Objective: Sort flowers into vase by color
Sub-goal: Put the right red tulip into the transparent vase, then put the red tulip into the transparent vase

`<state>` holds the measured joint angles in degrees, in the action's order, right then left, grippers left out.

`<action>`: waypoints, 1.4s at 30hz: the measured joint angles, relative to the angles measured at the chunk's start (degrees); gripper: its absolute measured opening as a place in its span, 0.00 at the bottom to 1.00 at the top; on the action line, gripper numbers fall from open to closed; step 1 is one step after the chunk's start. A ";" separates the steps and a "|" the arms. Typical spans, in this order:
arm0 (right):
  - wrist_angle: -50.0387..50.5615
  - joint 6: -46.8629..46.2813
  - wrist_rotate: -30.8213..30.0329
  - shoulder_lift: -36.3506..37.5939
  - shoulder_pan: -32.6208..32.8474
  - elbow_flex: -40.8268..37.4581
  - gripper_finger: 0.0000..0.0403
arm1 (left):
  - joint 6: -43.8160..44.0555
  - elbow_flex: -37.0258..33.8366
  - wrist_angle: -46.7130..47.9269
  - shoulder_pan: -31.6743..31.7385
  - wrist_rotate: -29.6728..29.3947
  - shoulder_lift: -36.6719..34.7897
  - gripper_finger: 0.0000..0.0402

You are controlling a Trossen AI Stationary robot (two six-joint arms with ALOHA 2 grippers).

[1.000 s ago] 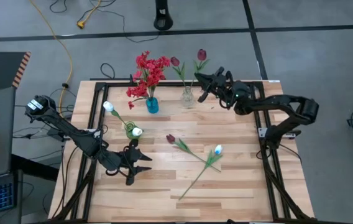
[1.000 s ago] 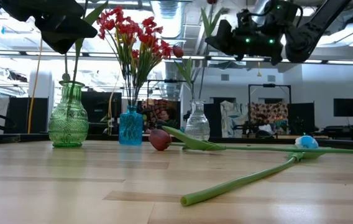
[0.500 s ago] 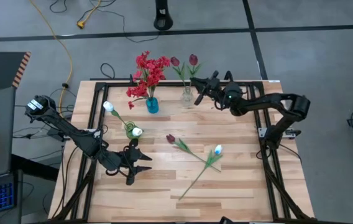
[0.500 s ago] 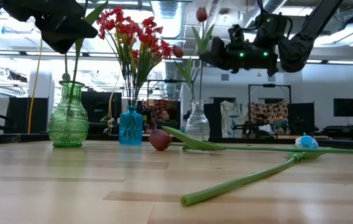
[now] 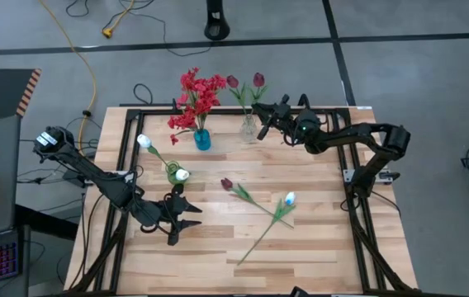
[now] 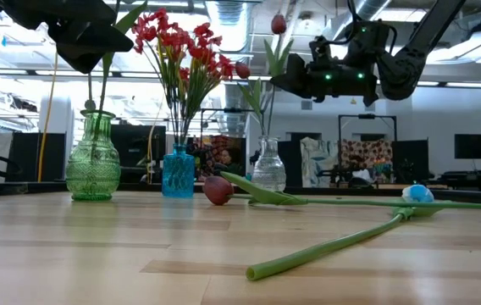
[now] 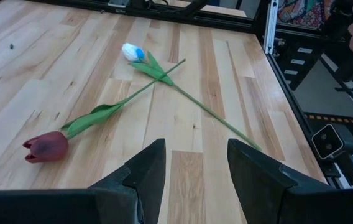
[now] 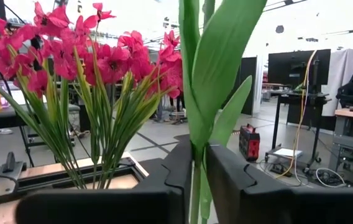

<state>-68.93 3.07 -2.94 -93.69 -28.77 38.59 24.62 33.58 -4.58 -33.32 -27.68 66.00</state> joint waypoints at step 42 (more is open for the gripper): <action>60.61 -17.56 -9.20 28.84 12.51 0.04 0.51 | 0.04 0.00 0.00 -0.02 -0.09 0.00 0.40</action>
<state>-8.32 -14.49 -12.14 -64.85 -16.26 38.63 24.67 33.58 -4.58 -33.34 -27.77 66.00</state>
